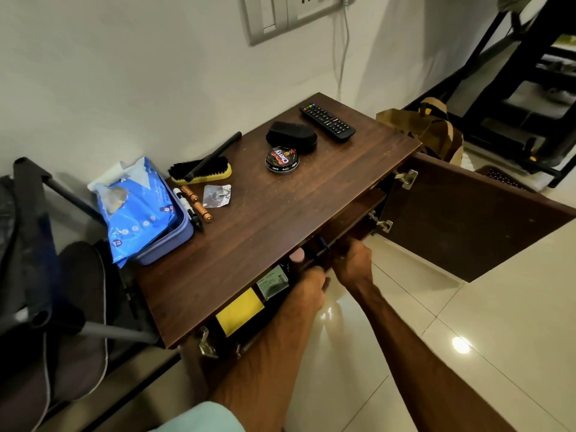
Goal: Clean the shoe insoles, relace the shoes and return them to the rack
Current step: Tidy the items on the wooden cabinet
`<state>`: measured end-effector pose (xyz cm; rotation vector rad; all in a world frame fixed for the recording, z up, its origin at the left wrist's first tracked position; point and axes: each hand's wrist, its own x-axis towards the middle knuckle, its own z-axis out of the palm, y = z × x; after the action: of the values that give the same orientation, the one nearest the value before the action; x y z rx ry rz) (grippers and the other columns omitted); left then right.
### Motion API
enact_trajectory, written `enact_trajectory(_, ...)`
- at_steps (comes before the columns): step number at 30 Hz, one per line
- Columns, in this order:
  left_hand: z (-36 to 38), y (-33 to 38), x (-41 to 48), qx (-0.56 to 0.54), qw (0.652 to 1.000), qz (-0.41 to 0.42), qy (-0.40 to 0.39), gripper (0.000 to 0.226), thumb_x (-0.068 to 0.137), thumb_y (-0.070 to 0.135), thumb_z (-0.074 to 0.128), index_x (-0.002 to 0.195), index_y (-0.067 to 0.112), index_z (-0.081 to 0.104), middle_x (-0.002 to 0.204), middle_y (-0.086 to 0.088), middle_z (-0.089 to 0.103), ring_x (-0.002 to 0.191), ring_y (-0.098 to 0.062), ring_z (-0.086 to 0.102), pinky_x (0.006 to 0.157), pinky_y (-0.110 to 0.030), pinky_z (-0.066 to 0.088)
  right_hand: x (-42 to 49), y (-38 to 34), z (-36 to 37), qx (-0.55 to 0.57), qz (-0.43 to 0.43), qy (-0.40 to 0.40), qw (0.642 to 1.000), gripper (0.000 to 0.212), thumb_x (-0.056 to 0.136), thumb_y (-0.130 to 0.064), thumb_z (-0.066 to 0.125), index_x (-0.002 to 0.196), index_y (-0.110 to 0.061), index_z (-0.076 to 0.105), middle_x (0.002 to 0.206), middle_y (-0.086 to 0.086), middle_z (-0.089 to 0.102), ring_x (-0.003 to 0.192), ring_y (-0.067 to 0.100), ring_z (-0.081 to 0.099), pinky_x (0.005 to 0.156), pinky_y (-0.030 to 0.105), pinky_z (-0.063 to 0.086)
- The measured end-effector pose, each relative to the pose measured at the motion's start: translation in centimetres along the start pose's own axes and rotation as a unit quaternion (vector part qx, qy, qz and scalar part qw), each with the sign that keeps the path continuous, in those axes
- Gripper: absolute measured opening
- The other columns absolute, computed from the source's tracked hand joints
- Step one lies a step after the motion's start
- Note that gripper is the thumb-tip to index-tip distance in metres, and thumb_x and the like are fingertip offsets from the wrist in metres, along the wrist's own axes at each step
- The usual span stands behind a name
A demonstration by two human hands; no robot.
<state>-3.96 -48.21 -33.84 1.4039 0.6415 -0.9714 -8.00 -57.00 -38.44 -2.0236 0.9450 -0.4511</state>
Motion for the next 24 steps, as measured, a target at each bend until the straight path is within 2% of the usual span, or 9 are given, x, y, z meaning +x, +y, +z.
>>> enact_trajectory(2, -0.1, 0.5, -2.3, 0.101, 0.995, 0.016, -0.013, 0.01, 0.1, -0.003, 0.053, 0.097, -0.001, 0.063, 0.109, -0.014, 0.066, 0.121, -0.03, 0.063, 0.091, -0.032, 0.055, -1.1, -0.3, -0.4, 0.007, 0.007, 0.021, 1.0, 0.022, 0.082, 0.003, 0.071, 0.103, -0.004, 0.074, 0.099, 0.008, 0.073, 0.09, 0.023, 0.07, 0.068, 0.021, 0.054)
enact_trajectory(5, -0.5, 1.3, -5.2, 0.31, 0.942, 0.13, -0.016, 0.053, 0.096, 0.004, 0.062, 0.144, 0.0, 0.042, 0.139, -0.018, 0.055, 0.125, -0.032, 0.059, 0.095, -0.033, 0.054, -2.6, -2.7, -2.1, 0.01, -0.002, 0.083, 0.996, 0.026, 0.084, 0.006, 0.066, 0.104, -0.009, 0.075, 0.103, 0.006, 0.071, 0.094, 0.017, 0.064, 0.076, 0.02, 0.047)
enact_trajectory(7, -1.1, 2.4, -7.7, 0.45, 0.872, 0.193, -0.014, 0.055, 0.091, 0.005, 0.067, 0.142, 0.001, 0.046, 0.13, -0.018, 0.06, 0.115, -0.028, 0.062, 0.083, -0.029, 0.054, -3.3, -5.1, -3.5, 0.026, -0.052, 0.133, 0.989, 0.024, 0.085, 0.005, 0.065, 0.1, -0.012, 0.075, 0.1, 0.003, 0.07, 0.091, 0.012, 0.062, 0.079, 0.019, 0.048)
enact_trajectory(9, -1.4, 3.9, -9.9, 0.53, 0.809, 0.25, -0.052, 0.029, 0.09, 0.009, 0.071, 0.117, 0.0, 0.065, 0.101, -0.009, 0.069, 0.086, -0.017, 0.064, 0.062, -0.022, 0.049, -3.6, -7.4, -4.8, 0.05, -0.122, 0.165, 0.977, 0.023, 0.084, 0.004, 0.066, 0.094, -0.015, 0.073, 0.096, -0.001, 0.069, 0.088, 0.008, 0.062, 0.081, 0.019, 0.051)
enact_trajectory(12, -2.6, 7.2, -12.8, 0.536, 0.754, 0.377, -0.043, 0.008, 0.083, 0.009, 0.069, 0.076, 0.009, 0.073, 0.065, -0.001, 0.065, 0.062, -0.016, 0.063, 0.052, -0.03, 0.05, -2.8, -11.0, -6.4, 0.07, -0.196, 0.175, 0.962, 0.021, 0.084, 0.005, 0.065, 0.094, -0.012, 0.072, 0.095, -0.002, 0.067, 0.087, 0.007, 0.062, 0.079, 0.019, 0.051)
enact_trajectory(15, -3.4, 10.8, -13.2, 0.477, 0.739, 0.474, 0.044, 0.017, 0.082, 0.01, 0.062, 0.071, 0.013, 0.075, 0.068, 0.001, 0.073, 0.07, -0.016, 0.07, 0.065, -0.032, 0.059, -0.1, -14.2, -6.5, 0.058, -0.221, 0.139, 0.964, 0.022, 0.086, 0.002, 0.064, 0.102, -0.01, 0.07, 0.102, 0.002, 0.068, 0.093, 0.01, 0.062, 0.086, 0.025, 0.053)
enact_trajectory(18, -3.7, 14.2, -10.5, 0.41, 0.736, 0.526, 0.116, 0.004, 0.081, 0.023, 0.072, 0.081, 0.022, 0.068, 0.086, 0.002, 0.072, 0.082, -0.017, 0.068, 0.079, -0.035, 0.058, 4.8, -16.4, -5.3, 0.006, -0.223, 0.096, 0.97, 0.029, 0.089, -0.003, 0.065, 0.118, -0.006, 0.065, 0.118, 0.01, 0.064, 0.109, 0.018, 0.059, 0.099, 0.029, 0.045)
enact_trajectory(21, -3.5, 16.7, -7.6, 0.432, 0.716, 0.536, 0.121, 0.038, 0.081, 0.029, 0.078, 0.11, 0.011, 0.061, 0.113, -0.008, 0.065, 0.105, -0.025, 0.062, 0.091, -0.038, 0.051, 10.6, -17.7, -3.9, -0.057, -0.232, 0.042, 0.97, 0.041, 0.087, -0.003, 0.063, 0.127, 0.0, 0.059, 0.133, 0.02, 0.057, 0.127, 0.034, 0.052, 0.109, 0.034, 0.036)
enact_trajectory(24, -2.9, 18.8, -5.3, 0.495, 0.657, 0.556, 0.121, 0.057, 0.08, 0.034, 0.078, 0.121, 0.004, 0.052, 0.122, -0.015, 0.056, 0.119, -0.032, 0.051, 0.098, -0.04, 0.043, 15.6, -18.7, -2.6, -0.128, -0.199, -0.036, 0.971, 0.046, 0.091, -0.009, 0.062, 0.137, -0.005, 0.056, 0.155, 0.022, 0.041, 0.146, 0.036, 0.036, 0.121, 0.042, 0.029)
